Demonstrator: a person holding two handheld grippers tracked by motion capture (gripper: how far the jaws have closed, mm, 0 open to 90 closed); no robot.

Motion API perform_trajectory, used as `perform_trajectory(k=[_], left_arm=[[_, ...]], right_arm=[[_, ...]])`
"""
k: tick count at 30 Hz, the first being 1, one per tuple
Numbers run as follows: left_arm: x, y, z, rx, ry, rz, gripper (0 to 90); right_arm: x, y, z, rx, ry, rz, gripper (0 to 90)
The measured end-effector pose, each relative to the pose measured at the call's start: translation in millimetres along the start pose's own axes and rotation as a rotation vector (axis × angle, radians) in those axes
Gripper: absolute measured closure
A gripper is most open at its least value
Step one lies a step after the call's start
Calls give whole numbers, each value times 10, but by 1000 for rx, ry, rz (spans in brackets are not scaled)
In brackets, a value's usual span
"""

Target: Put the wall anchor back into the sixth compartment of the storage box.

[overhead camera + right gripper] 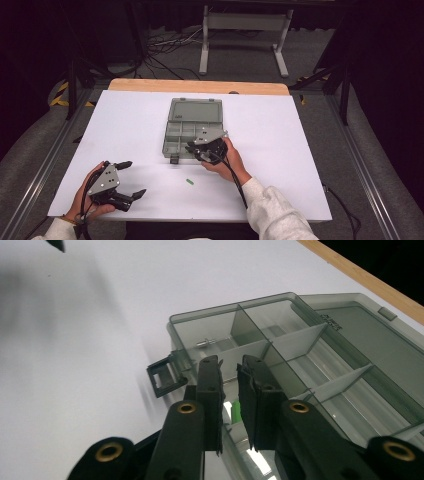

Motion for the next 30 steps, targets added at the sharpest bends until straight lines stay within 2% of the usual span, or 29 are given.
perform_trajectory(k=[5, 12, 21, 27, 30], left_arm=[[1, -2, 3, -1, 1, -1, 37], [0, -1, 3, -1, 2, -1, 37], [-3, -3, -2, 4, 3, -1, 37], [-5, -2, -4, 7, 3, -2, 37], [-5, -3, -3, 5, 3, -1, 36]], right_arm=[[85, 18, 70, -1, -10, 26, 761], [158, 53, 171, -5, -23, 38, 695], [237, 113, 292, -8, -39, 37, 504], [291, 203, 286, 32, -32, 37, 336], [330, 271, 259, 63, -12, 40, 241]])
Point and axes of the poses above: each handheld gripper's, and its own axes: z roughly backward along the jaws, y roughly out of its underside, x roughly to its left, the point moved 2 cm from there along -z, roughly forward along the jaws, and after that the axes turned 2 degrees about -x, right-handed, at the moved point
